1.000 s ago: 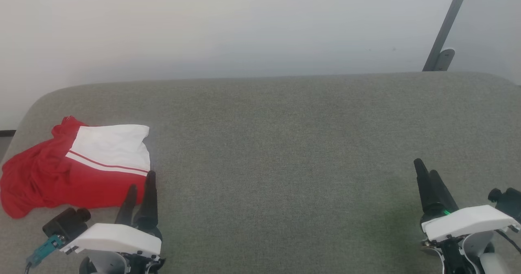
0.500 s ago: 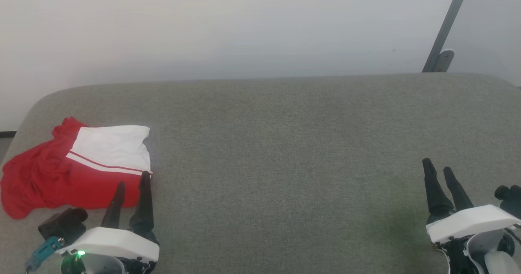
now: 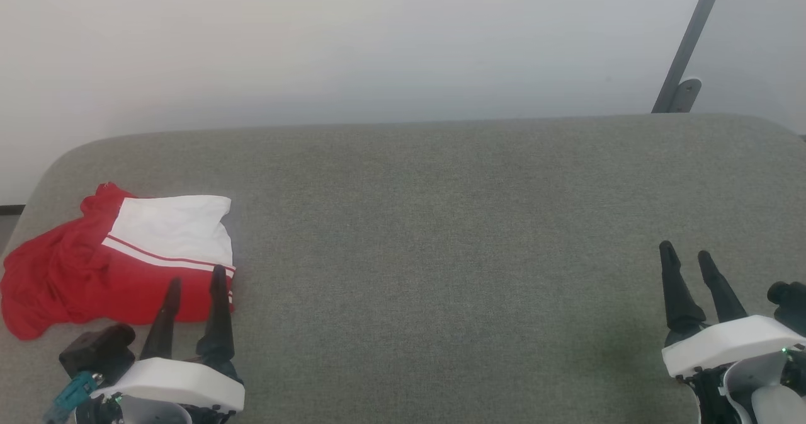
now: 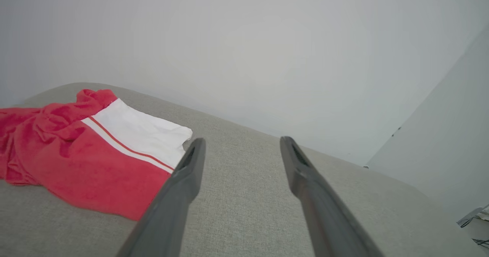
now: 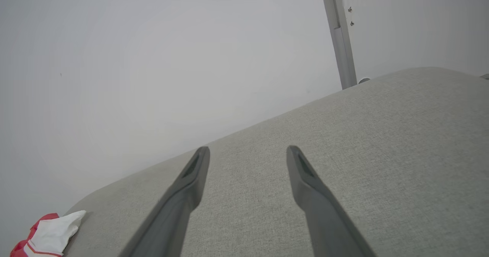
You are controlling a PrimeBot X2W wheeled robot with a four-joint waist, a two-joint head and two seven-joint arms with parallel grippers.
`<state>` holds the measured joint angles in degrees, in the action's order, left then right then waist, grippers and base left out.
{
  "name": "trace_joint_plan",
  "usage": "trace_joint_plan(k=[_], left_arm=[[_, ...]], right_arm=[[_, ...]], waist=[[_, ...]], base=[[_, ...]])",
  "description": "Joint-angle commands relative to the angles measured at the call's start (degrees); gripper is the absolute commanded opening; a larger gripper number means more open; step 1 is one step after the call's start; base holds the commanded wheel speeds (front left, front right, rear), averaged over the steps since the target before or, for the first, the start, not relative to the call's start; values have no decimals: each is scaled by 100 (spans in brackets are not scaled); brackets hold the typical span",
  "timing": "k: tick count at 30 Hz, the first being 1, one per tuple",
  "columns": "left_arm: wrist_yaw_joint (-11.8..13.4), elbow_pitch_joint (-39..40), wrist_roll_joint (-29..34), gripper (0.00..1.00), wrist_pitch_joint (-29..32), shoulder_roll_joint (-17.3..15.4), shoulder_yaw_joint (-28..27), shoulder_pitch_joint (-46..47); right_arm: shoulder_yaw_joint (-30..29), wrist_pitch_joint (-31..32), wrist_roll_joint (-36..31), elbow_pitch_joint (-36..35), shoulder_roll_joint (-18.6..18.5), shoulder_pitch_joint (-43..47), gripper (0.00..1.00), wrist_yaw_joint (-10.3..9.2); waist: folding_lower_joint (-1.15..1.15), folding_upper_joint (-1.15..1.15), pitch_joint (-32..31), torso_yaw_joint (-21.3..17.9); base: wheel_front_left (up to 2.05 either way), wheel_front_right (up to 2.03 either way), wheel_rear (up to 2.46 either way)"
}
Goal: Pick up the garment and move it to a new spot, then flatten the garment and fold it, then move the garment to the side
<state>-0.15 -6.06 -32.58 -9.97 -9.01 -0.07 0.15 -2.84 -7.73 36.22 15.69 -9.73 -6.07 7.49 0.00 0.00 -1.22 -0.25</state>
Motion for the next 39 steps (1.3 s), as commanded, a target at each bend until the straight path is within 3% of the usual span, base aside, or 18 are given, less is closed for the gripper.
trace_joint_plan(k=[1,39], left_arm=[[-25,65,132,100,-53,-32,-15,-16],[-233,128,1875,100,-488,11,-85,-121]], right_arm=[[-16,-41,-127,-56,-29,-15,100,0],[-91,-273,-1816,-389,24,135,100,0]], waist=[[0,0,-1,0],[0,0,-83,-19]], base=[[0,0,0],[0,0,0]])
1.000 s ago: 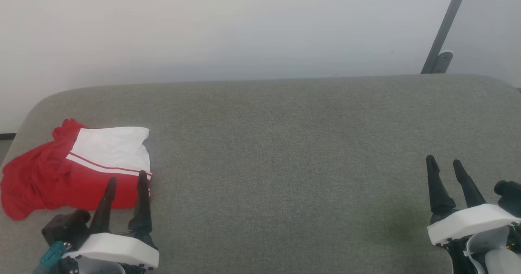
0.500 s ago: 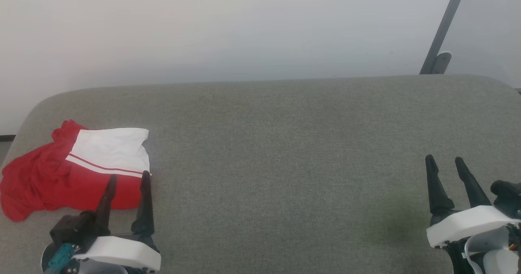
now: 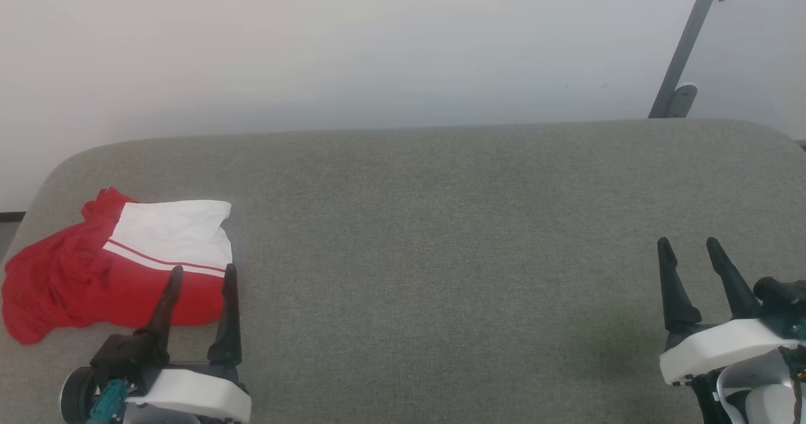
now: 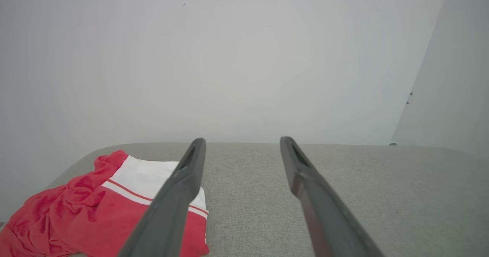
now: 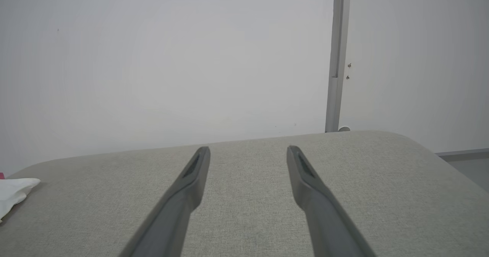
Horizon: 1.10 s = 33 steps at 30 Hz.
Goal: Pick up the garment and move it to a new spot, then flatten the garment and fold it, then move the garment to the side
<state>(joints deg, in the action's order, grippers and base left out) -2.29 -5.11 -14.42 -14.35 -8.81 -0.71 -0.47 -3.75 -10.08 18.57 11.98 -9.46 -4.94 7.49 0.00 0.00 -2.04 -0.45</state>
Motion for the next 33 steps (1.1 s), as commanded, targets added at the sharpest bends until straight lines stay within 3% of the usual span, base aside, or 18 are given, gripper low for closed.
trace_joint_plan(k=[1,19,26,33], left_arm=[[-28,34,101,100,-54,-12,-21,-58],[-57,-55,282,100,-94,31,-67,17],[107,-113,201,100,-93,74,-228,91],[343,-69,163,100,-33,23,-414,98]], right_arm=[[-5,-56,-98,-22,-12,36,100,0],[21,-95,-236,-1,13,27,100,0],[211,-97,-168,47,-56,-34,100,0],[554,-78,-103,150,-35,-160,100,0]], waist=[[0,0,-3,3],[0,0,-41,110],[0,0,-88,466],[0,0,-190,1128]], base=[[0,0,0],[0,0,0],[0,0,0],[0,0,0]])
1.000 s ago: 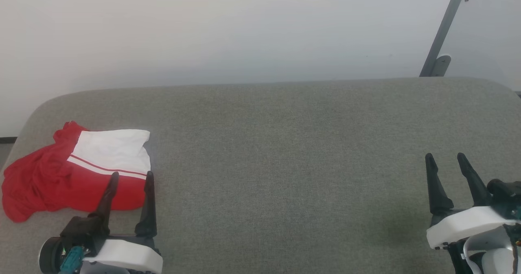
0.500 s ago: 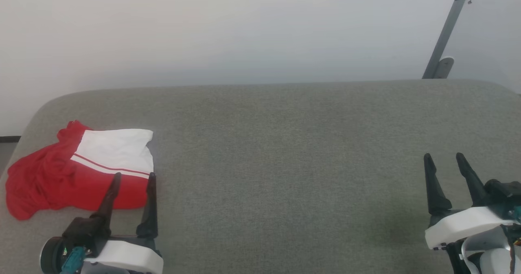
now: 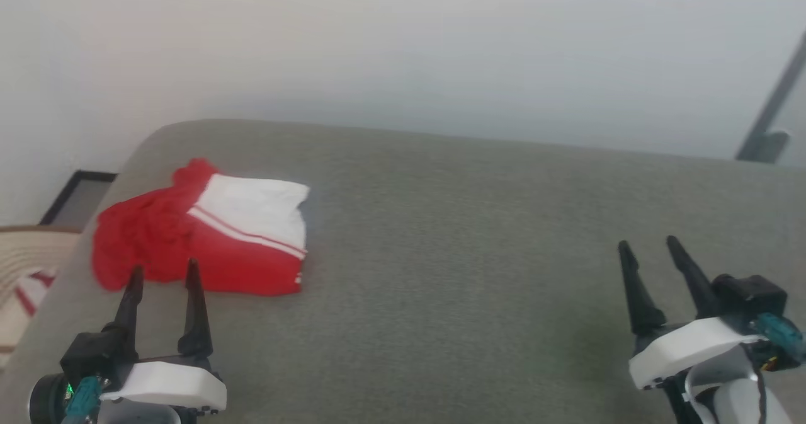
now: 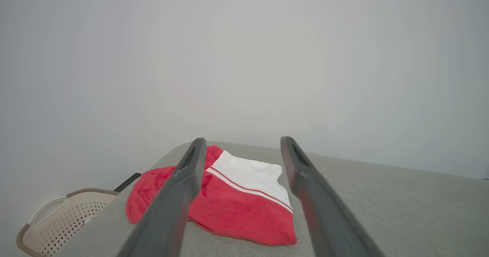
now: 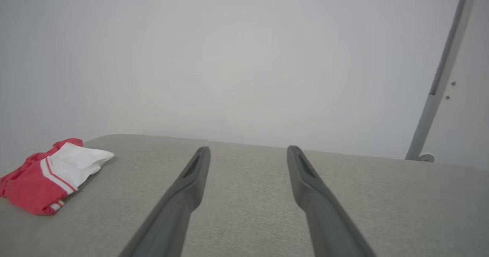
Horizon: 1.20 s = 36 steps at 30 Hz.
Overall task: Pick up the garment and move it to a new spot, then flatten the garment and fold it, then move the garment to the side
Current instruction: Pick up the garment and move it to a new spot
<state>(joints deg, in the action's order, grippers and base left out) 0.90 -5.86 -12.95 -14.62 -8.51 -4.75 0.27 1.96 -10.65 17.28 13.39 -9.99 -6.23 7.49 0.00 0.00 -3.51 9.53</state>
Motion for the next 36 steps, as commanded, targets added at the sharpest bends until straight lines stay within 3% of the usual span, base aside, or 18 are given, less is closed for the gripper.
trace_joint_plan(k=[1,10,15,21,28,36], left_arm=[[44,23,12,100,27,-12,-17,6],[141,140,-149,100,167,-20,-122,-100],[-18,86,-410,100,311,-35,-175,69],[-277,-187,-721,100,642,-284,-227,596],[-518,-785,-1022,100,1235,-668,-146,1697],[-637,-1815,-1258,100,2016,-1047,-58,2915]], right_arm=[[42,-23,37,20,21,-54,100,0],[379,-35,72,101,58,-148,100,-1],[395,-10,47,82,35,-186,100,-1],[336,99,54,-18,-85,-274,100,-1],[216,216,79,-362,-364,-563,100,-1],[121,275,147,-655,-570,-877,100,-1]], waist=[[0,0,-56,204],[0,0,-123,665],[0,0,-51,690],[0,0,284,444],[0,0,1140,-6],[0,0,1937,-397]], base=[[0,0,0],[0,0,0],[0,0,0],[0,0,0],[0,0,0],[0,0,0]])
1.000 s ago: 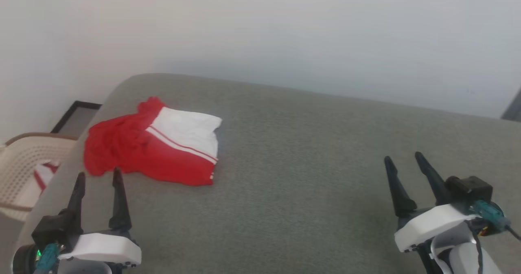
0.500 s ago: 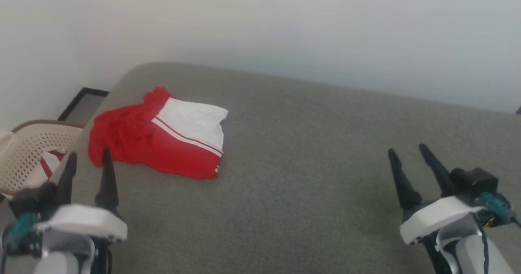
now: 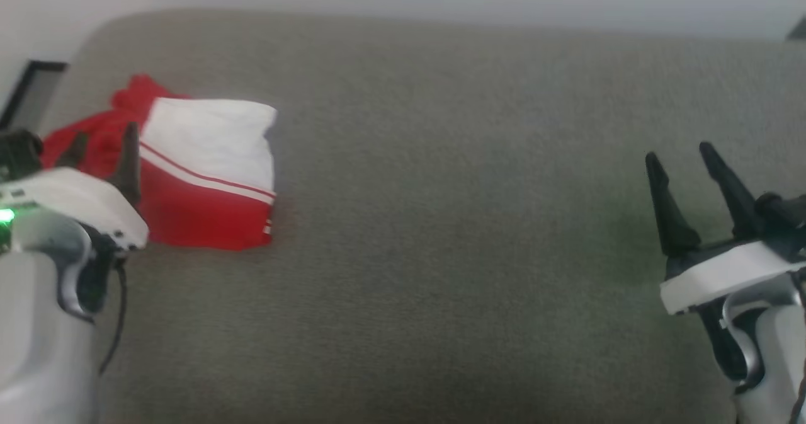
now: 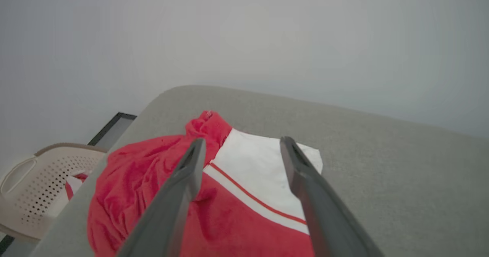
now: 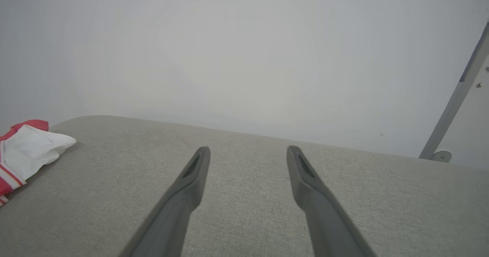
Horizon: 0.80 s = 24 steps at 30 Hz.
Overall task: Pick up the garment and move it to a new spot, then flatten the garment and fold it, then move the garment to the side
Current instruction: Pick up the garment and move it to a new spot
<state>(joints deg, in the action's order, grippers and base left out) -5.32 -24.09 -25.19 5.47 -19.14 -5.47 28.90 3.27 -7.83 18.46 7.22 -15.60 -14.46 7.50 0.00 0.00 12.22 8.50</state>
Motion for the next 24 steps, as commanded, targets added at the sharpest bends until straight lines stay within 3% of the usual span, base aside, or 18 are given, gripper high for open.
trace_joint_plan(k=[1,13,18,24], left_arm=[[-29,-143,-57,100,127,-52,17,198],[447,-1818,-63,100,1792,-452,155,1390],[639,-2363,-3,100,2396,-395,330,1419],[654,-2537,-2,100,2615,-330,459,1484]], right_arm=[[6,-4,35,-74,-29,-103,100,-2],[30,26,174,-280,-137,-446,100,-2],[27,68,192,-327,-137,-488,100,-2],[-5,147,218,-332,-109,-507,100,-2]], waist=[[0,0,468,-356],[0,0,1284,-766],[0,0,1344,-811],[0,0,1312,-777]], base=[[0,0,0],[0,0,0],[0,0,0],[0,0,0]])
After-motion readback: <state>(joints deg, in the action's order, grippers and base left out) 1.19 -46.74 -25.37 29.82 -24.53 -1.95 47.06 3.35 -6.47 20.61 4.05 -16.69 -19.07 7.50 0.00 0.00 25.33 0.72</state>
